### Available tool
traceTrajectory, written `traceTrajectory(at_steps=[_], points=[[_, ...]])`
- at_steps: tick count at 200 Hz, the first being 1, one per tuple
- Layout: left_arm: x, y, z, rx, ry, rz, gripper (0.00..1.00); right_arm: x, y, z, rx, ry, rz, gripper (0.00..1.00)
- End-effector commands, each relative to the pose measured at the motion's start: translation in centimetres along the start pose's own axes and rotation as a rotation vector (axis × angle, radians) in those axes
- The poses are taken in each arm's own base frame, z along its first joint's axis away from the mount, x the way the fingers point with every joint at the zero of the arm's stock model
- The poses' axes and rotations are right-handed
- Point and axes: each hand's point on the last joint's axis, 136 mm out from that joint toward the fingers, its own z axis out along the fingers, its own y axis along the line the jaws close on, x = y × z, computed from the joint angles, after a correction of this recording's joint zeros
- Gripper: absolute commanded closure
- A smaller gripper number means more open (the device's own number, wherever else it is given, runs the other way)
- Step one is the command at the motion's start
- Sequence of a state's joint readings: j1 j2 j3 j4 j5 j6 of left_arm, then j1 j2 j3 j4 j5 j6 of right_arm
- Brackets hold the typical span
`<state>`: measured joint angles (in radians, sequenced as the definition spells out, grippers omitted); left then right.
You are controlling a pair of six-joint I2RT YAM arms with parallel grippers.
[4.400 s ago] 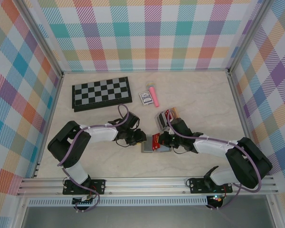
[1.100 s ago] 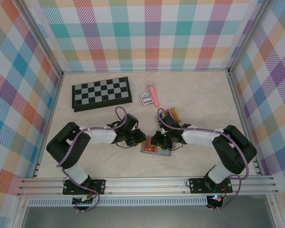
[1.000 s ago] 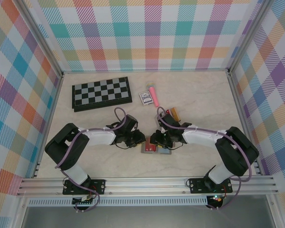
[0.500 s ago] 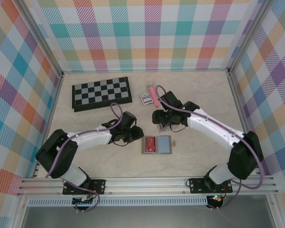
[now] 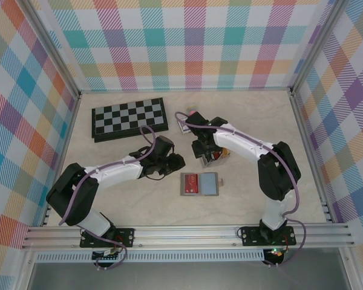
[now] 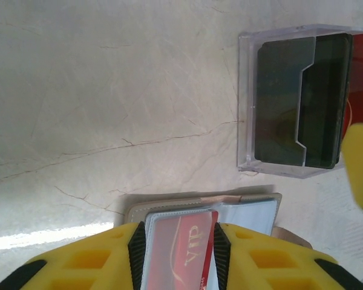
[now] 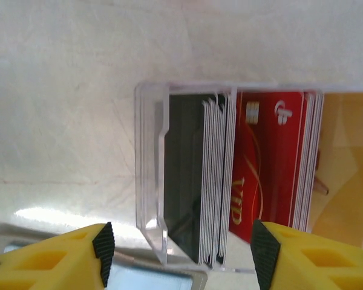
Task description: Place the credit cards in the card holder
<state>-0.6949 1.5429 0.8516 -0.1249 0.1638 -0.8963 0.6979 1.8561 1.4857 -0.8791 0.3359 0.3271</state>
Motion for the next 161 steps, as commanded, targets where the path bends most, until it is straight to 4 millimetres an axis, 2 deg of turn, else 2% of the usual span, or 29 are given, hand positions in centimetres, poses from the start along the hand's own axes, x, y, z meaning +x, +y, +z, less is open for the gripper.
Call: traceTrajectory(at_steps=[1, 29, 111, 161], points=[[-0.3, 0.1, 0.2, 0.001, 0.000, -0.001, 0.63, -0.3, -0.8, 0.6, 0.043, 0.020, 0.006, 0.41], [-0.3, 0.4, 0.2, 0.000, 0.000, -0.011, 0.62, -0.5, -0.9, 1.8, 0.075, 0.050, -0.005, 0.49], [-0.4, 0.6, 0.4, -0.006, 0.005, -0.020, 0.61, -0.2, -1.9, 3.6, 0.173, 0.086, -0.028, 0.56], [-0.6, 0.5, 0.4, -0.004, 0.004, -0.022, 0.61, -1.0, -2.9, 2.4, 0.216, 0.043, -0.030, 0.62]])
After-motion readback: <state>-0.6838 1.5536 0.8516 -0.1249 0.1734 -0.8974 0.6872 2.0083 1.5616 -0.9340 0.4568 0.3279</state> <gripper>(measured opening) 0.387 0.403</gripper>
